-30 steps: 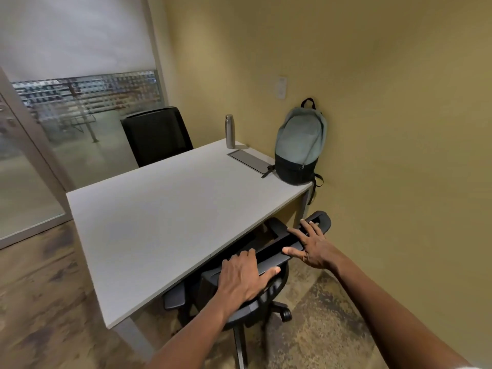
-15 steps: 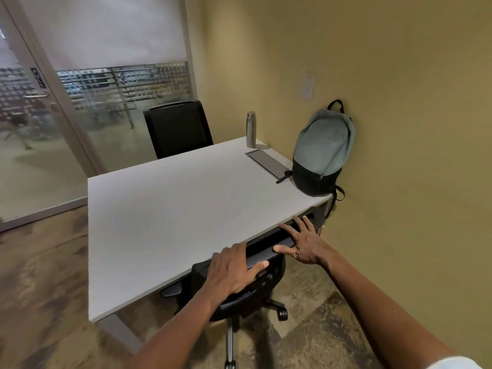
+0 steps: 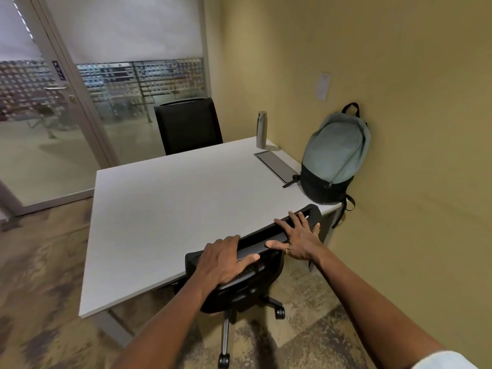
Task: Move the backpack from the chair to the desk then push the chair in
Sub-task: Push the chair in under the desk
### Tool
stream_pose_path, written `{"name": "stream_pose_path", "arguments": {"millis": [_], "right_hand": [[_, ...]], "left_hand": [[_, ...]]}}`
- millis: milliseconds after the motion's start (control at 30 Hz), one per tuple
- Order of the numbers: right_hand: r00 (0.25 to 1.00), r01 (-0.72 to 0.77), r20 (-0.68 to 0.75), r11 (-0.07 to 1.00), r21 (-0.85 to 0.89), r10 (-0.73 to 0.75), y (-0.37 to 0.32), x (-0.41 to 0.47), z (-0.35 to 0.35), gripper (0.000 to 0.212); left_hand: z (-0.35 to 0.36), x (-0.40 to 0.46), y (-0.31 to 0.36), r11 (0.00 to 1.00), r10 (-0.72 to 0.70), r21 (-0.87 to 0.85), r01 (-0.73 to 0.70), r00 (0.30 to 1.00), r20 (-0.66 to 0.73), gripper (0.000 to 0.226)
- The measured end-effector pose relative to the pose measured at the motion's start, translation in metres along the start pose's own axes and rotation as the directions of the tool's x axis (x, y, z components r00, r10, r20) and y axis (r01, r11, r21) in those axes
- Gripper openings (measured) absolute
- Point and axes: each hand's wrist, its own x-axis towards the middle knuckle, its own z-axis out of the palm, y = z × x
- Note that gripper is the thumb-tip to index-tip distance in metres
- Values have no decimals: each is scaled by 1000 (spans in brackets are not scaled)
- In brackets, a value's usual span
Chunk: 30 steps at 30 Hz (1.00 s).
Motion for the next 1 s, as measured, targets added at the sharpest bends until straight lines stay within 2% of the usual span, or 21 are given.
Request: {"name": "stream_pose_path", "arguments": {"millis": [433,1000], "right_hand": [[999,25,42,1000,16,-26,8,34,-14,117],[999,26,-21,1000,6,-26,7,36,-11,114]], "left_hand": [[-2,26,-1,1000,-1,32,2,1000,-24,77],[-3,33,-6,1000,24,9,-24,1000,-9,74]]}}
